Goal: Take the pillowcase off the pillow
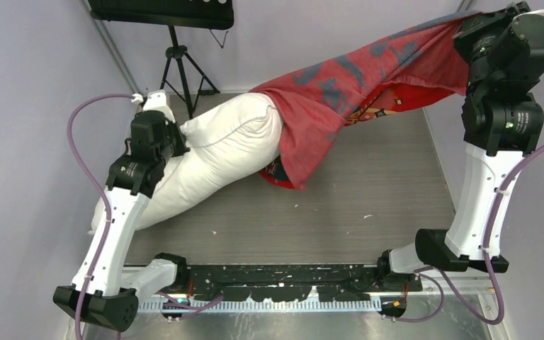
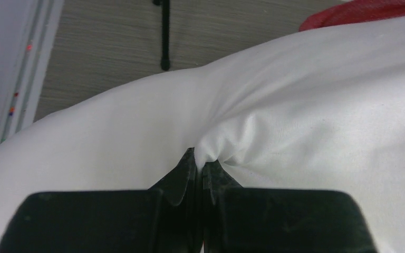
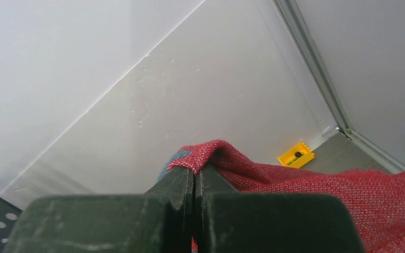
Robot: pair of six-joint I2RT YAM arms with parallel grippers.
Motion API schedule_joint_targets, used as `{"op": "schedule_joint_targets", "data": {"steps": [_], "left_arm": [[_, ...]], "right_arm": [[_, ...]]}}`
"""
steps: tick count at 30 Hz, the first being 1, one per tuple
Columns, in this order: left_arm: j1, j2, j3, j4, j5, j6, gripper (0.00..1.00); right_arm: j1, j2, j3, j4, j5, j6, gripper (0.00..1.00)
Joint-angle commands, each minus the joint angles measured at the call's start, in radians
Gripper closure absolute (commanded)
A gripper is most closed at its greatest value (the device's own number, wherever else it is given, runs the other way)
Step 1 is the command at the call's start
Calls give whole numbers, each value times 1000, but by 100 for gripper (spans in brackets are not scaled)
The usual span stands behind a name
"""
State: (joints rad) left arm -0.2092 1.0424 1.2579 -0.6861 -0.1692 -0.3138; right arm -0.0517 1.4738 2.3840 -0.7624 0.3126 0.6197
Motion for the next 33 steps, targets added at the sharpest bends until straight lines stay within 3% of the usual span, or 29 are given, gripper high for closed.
{"op": "schedule_joint_targets", "data": {"steps": [1,6,11,18,19,20,21,22,28,33], "left_arm": [[22,-56,13,87,-336,-7,100],[23,-63,68,137,-410,-8,100],[23,-15,110,243,-236,-40,100],[23,117,306,210,-74,-115,100],[22,129,309,211,-54,-124,100],[22,135,308,217,-37,-133,100],[22,140,304,221,-26,-140,100],[22,144,297,227,-12,-146,100],[22,169,256,242,84,-151,100],[22,190,174,277,161,-201,100]], "right_arm": [[-14,-77,-95,225,111,-58,100],[-14,-93,-219,180,123,-87,100],[-14,-164,-530,223,-25,-43,100],[-13,-201,-861,277,-278,35,98],[-13,-205,-908,289,-316,34,90],[-13,-209,-947,295,-349,28,63],[-13,-211,-983,292,-357,25,27],[-13,-212,-1012,279,-348,30,13],[13,-192,-1143,248,-388,19,10],[199,-121,-1169,174,-189,-48,10]]}}
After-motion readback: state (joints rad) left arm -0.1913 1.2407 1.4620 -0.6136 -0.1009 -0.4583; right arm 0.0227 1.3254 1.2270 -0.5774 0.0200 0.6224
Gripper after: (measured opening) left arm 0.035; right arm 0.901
